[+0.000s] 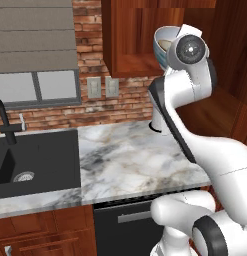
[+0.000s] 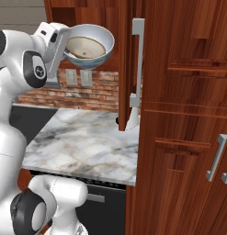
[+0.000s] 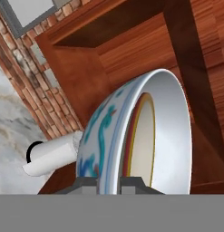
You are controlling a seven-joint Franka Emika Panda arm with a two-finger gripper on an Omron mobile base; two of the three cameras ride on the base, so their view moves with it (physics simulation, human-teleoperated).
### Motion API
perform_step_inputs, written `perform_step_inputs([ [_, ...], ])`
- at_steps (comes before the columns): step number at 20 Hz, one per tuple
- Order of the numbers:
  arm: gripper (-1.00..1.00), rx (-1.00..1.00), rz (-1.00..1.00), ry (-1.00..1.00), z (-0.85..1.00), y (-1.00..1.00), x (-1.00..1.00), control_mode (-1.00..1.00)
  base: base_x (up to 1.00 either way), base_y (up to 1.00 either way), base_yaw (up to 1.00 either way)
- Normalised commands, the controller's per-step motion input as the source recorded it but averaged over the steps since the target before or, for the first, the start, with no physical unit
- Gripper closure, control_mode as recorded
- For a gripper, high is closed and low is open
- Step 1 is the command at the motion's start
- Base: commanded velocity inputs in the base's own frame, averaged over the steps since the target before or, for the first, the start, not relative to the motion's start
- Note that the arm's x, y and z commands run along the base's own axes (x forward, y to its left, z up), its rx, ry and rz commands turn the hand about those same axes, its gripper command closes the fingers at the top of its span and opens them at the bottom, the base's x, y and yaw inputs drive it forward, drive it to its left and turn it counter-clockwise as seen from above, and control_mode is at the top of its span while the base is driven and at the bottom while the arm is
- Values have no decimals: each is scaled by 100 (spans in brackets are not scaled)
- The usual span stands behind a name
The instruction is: Pick up the bowls on the counter and stack them on top of one another in the open cabinet. Place the smaller bowl on top of the larger bowl.
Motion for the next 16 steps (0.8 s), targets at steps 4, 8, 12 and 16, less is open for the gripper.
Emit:
perform_step_inputs([
  [4,100,-3,2,0,0,-6,30,-100,0,0,0],
  [8,100,-3,2,0,0,-4,31,-100,0,0,0],
  [12,100,-3,2,0,0,-2,31,-100,0,0,0],
  [16,100,-3,2,0,0,0,31,-100,0,0,0],
])
